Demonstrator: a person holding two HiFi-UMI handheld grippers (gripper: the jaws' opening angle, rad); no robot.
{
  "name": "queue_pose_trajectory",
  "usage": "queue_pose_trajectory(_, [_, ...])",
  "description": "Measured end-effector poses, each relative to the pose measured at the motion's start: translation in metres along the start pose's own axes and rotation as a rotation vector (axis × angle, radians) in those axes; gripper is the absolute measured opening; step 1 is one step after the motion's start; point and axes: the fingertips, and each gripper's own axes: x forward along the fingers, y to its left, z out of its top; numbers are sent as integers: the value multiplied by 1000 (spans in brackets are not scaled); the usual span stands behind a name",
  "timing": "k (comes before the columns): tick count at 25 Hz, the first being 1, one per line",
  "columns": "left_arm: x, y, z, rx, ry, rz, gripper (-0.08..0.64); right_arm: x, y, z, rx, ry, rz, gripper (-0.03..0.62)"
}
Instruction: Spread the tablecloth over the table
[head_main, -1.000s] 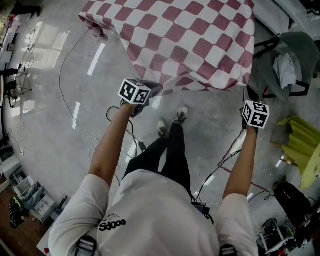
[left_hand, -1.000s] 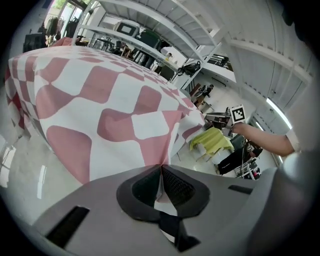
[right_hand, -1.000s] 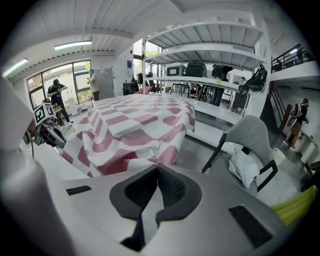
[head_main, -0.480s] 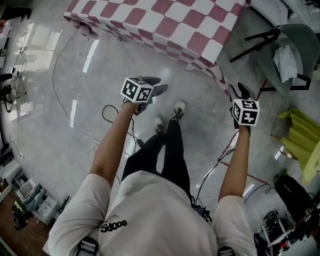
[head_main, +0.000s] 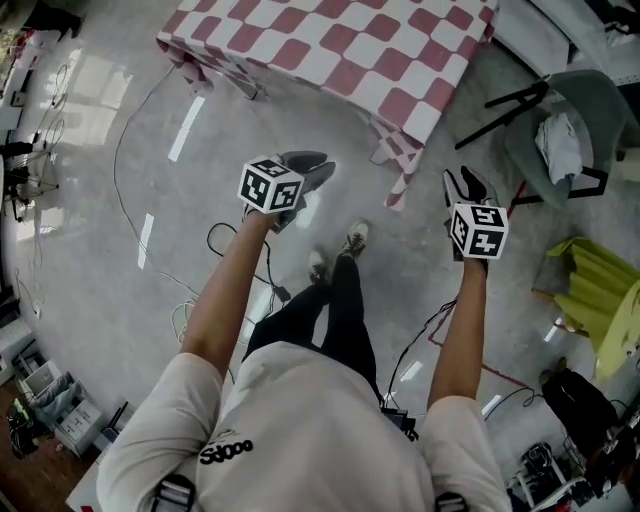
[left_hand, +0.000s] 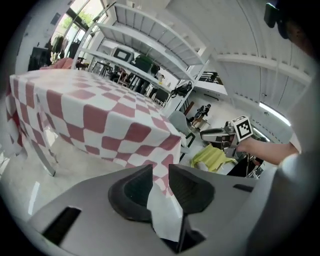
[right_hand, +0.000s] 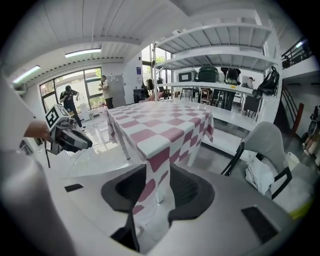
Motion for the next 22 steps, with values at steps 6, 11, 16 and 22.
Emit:
queue_pose_trajectory(6, [-46,-23,65,92,-111,33,67,-34,23,67,-47,-82,-2,108])
queue_pose_trajectory(11, [-89,-40,105,127,-236,64,51,-67,49,116,-140,-140,4,49])
queue_pose_trajectory(16, [-129,-61,131,214,-313,116,37,-98,76,154,-219,-190,2,23])
queue_pose_trajectory(22, [-176,-97,140,356,-314,139,29,-137,120,182,-254,-247,21,23])
